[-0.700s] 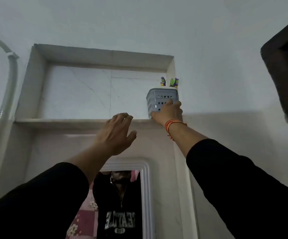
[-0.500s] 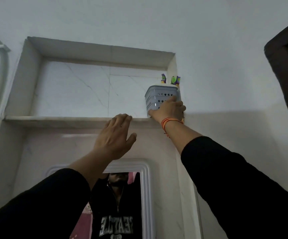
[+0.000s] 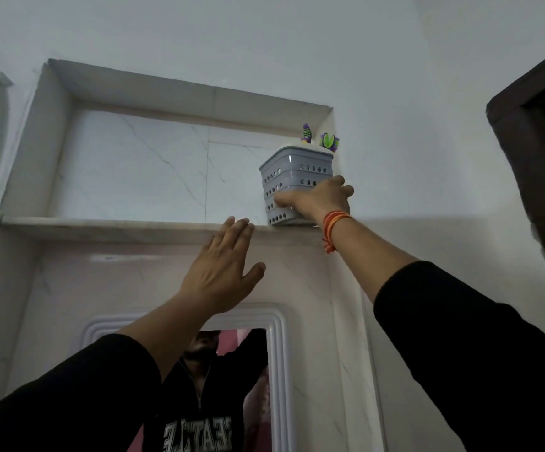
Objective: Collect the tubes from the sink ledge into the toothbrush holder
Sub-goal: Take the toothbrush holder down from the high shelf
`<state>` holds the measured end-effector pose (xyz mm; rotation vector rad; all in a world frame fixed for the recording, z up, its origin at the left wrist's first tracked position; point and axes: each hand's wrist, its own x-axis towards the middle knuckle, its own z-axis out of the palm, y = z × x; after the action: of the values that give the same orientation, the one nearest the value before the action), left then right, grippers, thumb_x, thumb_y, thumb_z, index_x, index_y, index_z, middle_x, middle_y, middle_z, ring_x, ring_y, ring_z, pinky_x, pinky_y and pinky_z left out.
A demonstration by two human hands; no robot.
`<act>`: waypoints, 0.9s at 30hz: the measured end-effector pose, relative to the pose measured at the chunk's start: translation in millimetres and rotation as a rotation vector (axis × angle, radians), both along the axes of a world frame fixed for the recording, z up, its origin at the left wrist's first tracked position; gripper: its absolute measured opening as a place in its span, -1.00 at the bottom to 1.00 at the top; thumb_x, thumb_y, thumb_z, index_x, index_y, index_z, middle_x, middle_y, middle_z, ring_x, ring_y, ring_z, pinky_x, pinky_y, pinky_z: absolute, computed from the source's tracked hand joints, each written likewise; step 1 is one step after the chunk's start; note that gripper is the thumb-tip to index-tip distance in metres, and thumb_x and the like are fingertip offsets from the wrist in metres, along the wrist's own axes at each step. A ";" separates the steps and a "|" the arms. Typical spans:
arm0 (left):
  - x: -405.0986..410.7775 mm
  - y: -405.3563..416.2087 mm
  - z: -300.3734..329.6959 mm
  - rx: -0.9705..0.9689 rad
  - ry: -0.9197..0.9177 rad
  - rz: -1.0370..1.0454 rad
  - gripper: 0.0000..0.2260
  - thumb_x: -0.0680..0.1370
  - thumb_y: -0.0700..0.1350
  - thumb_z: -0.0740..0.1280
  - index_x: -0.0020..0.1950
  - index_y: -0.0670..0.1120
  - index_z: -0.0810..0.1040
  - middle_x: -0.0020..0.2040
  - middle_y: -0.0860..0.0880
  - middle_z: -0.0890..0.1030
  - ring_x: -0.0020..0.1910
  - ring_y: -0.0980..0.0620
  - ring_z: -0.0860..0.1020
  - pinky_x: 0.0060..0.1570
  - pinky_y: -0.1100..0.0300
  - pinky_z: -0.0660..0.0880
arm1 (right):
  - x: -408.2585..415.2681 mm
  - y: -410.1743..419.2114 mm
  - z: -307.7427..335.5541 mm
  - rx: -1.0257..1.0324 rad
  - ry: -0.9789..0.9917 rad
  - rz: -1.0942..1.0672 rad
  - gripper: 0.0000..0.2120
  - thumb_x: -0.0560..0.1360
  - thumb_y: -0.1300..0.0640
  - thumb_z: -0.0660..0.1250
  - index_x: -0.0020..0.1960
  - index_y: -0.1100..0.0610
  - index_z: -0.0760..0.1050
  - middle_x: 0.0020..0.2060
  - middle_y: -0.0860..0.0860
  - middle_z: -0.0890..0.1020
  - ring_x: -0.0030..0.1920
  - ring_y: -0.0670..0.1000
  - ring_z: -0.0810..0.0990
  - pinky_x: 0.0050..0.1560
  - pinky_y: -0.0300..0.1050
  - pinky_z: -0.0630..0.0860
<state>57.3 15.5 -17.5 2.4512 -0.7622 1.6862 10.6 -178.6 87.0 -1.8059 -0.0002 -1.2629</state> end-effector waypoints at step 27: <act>-42.5 52.8 -369.8 -0.306 0.824 -0.133 -0.48 0.62 0.06 0.33 0.55 -0.06 0.37 0.54 -0.05 0.37 0.52 -0.03 0.35 0.46 0.10 0.33 | -46.8 45.0 -446.9 0.072 0.156 0.287 0.20 -0.07 -0.20 0.70 0.42 0.11 0.24 0.33 0.01 0.46 0.26 -0.01 0.54 0.23 -0.02 0.58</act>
<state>14.8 68.3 -387.3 2.4559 -0.4815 0.5672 -36.2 -133.6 -359.8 -1.7653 -0.1212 -0.9079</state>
